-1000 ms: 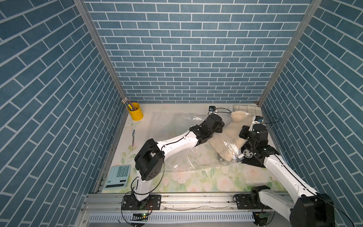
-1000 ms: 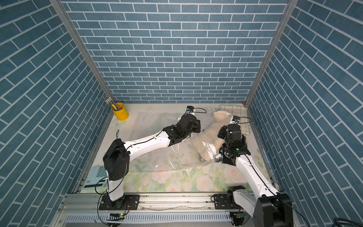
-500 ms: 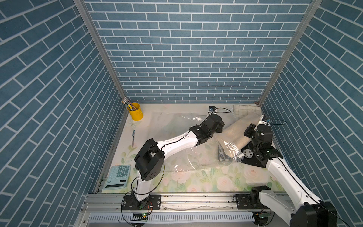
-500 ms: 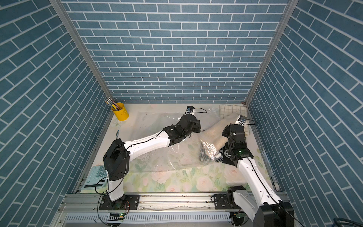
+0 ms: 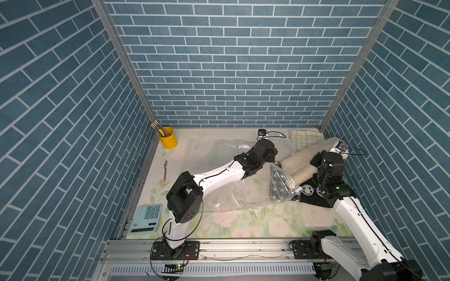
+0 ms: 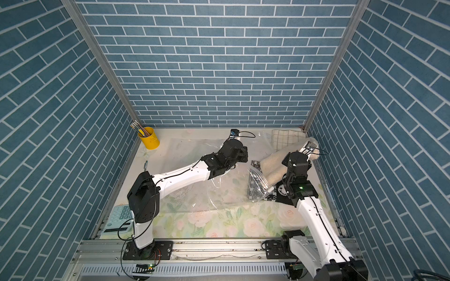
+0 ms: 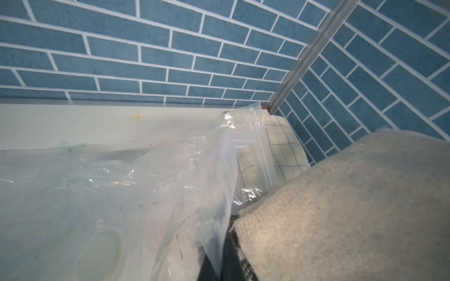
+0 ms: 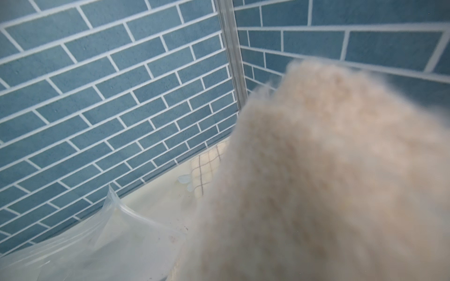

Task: Take the scarf out of the vacuum bag
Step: Take out the scarf from the vacuum bag.

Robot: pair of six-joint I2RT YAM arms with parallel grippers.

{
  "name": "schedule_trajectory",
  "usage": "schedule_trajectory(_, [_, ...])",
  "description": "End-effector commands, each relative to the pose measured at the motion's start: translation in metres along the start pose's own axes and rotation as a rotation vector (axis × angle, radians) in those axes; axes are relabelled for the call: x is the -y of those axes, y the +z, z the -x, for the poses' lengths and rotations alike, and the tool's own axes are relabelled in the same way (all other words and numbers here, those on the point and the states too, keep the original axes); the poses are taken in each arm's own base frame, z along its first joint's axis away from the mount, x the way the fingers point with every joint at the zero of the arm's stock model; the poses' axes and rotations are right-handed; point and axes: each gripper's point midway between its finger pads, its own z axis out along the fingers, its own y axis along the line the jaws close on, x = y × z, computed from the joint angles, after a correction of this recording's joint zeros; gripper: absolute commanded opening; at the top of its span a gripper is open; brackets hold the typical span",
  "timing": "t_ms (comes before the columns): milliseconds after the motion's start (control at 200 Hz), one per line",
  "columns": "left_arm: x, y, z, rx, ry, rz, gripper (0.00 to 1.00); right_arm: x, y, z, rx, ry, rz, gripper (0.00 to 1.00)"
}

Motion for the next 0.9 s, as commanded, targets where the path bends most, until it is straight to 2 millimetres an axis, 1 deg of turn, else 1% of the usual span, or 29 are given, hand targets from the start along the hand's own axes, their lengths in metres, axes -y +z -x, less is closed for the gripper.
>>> schedule_trajectory(0, [0.004,-0.014,0.035,0.061,-0.005,0.0,0.0,0.018,-0.013,0.039,0.107,0.007,-0.107,0.0])
schedule_trajectory(130, [0.007,-0.016,0.047,0.075,0.009,0.004,0.0,0.032,-0.023,0.051,0.151,0.021,-0.173,0.0])
schedule_trajectory(260, [0.009,-0.016,0.054,0.084,0.015,0.002,0.0,0.042,-0.032,0.062,0.185,0.022,-0.221,0.0])
schedule_trajectory(385, [0.01,-0.015,0.054,0.083,0.015,0.002,0.0,0.044,-0.038,0.069,0.204,0.029,-0.23,0.0])
schedule_trajectory(490, [0.005,-0.013,0.051,0.076,0.016,0.013,0.0,0.043,-0.04,0.076,0.215,0.031,-0.226,0.0])
schedule_trajectory(600, [0.001,-0.011,0.046,0.071,0.009,0.016,0.0,0.034,-0.037,0.079,0.208,0.027,-0.192,0.0])
schedule_trajectory(670, [-0.002,-0.01,0.043,0.064,0.007,0.02,0.0,0.025,-0.034,0.08,0.198,0.026,-0.148,0.0])
schedule_trajectory(755, [-0.004,-0.007,0.037,0.055,0.011,0.024,0.0,0.006,-0.031,0.081,0.185,0.025,-0.048,0.0])
schedule_trajectory(810, [-0.006,-0.004,0.032,0.046,0.014,0.03,0.0,-0.009,-0.032,0.088,0.186,0.022,0.033,0.0])
schedule_trajectory(895, [-0.009,0.002,0.026,0.033,0.019,0.038,0.0,-0.022,-0.036,0.098,0.187,0.022,0.092,0.0])
